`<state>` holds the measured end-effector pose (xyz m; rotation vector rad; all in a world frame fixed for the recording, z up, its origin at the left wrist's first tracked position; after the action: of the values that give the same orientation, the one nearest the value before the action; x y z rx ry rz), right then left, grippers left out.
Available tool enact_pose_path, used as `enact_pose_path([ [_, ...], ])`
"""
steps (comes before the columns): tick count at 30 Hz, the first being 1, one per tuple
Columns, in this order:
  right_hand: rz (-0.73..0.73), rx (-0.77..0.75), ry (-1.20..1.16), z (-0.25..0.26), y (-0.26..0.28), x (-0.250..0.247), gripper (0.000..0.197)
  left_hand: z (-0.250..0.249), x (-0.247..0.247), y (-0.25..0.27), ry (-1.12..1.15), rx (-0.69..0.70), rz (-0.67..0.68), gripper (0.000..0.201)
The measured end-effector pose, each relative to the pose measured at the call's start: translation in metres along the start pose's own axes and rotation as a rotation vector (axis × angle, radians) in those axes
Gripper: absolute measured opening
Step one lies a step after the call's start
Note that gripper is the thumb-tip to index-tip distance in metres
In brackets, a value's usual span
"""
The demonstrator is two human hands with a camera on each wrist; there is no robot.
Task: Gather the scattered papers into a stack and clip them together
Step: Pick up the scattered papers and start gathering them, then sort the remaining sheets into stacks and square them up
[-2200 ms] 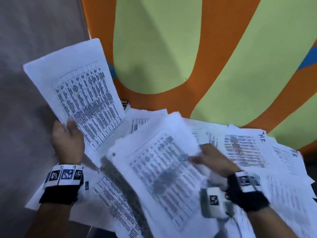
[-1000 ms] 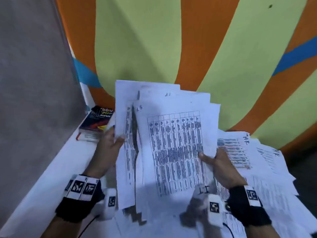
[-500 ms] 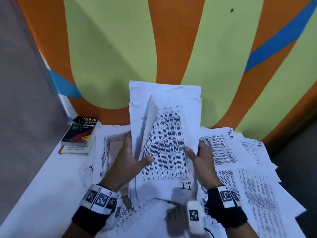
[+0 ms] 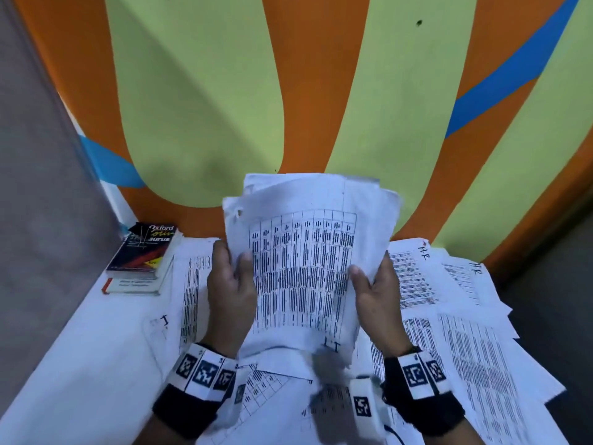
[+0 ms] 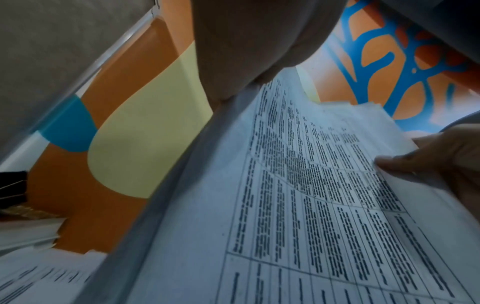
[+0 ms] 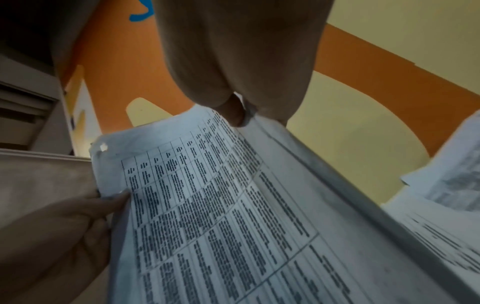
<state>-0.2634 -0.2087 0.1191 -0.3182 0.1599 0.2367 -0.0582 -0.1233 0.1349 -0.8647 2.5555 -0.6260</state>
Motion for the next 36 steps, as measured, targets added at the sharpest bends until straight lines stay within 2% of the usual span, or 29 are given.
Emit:
enact_pose_path([
  [4,-0.009,-0.082,-0.07,0.025,0.005,-0.01,0.054,-0.008,-0.001,-0.002,0.104,-0.028,0.053,0.047],
  [6,-0.025,-0.034,-0.078,0.015,0.008,-0.013,0.07,0.001,0.004,0.003,0.037,-0.097,0.116,0.053],
  [8,-0.003,-0.013,-0.066,0.003,0.009,-0.012,0.073,0.01,0.01,0.007,0.015,-0.154,0.144,0.053],
  [12,-0.022,-0.041,-0.013,0.008,0.007,-0.008,0.066,0.0,0.013,0.006,0.064,-0.099,0.1,0.041],
  [15,-0.06,-0.069,-0.004,0.009,0.002,-0.012,0.059,-0.003,0.011,0.005,0.125,-0.089,0.075,0.042],
  [16,-0.039,-0.051,0.018,0.004,0.001,-0.011,0.054,-0.001,0.012,0.005,0.115,-0.1,0.08,0.041],
  [19,-0.008,-0.001,0.125,-0.003,0.004,-0.008,0.017,-0.004,0.012,0.005,0.087,-0.116,0.074,0.032],
  [22,0.007,-0.106,0.093,0.016,0.003,-0.002,0.024,-0.018,0.008,0.002,0.174,-0.063,0.06,0.048],
  [23,0.034,-0.111,0.065,0.018,0.002,0.0,0.024,-0.018,0.006,0.002,0.182,-0.062,0.061,0.054],
  [24,0.048,-0.096,0.06,0.018,-0.001,0.002,0.034,-0.015,0.005,0.001,0.171,-0.081,0.068,0.057],
  [25,0.061,-0.065,0.088,0.014,-0.002,0.005,0.042,-0.007,0.004,0.001,0.147,-0.123,0.085,0.056],
  [26,0.074,-0.026,0.127,0.007,-0.003,0.007,0.041,0.002,0.005,0.002,0.116,-0.186,0.11,0.05],
  [29,0.087,0.083,0.142,-0.018,0.004,0.013,0.016,0.033,0.005,0.012,0.089,-0.393,0.188,0.018],
  [31,0.092,0.095,0.131,-0.03,0.005,0.015,0.012,0.045,0.002,0.018,0.079,-0.475,0.172,0.023],
  [32,0.117,0.086,0.132,-0.034,0.003,0.018,0.015,0.046,-0.002,0.017,0.069,-0.467,0.142,0.021],
  [34,0.221,0.09,0.135,-0.048,-0.007,0.023,0.028,0.04,-0.017,0.008,-0.002,-0.358,0.069,0.009],
  [36,0.341,0.145,0.274,-0.066,-0.018,0.024,0.038,0.034,-0.039,-0.006,-0.108,-0.23,-0.03,0.012],
])
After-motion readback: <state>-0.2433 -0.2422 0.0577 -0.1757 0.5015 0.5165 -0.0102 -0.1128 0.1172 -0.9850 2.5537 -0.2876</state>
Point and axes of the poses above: each hand's wrist, its own y-axis away from the middle knuckle, its own x-axis out of the palm, z = x × y, the point moved 5 cm from there along -y, towards the middle knuckle, and after that the axes turned 7 degrees about z, right-handed, at the moved point
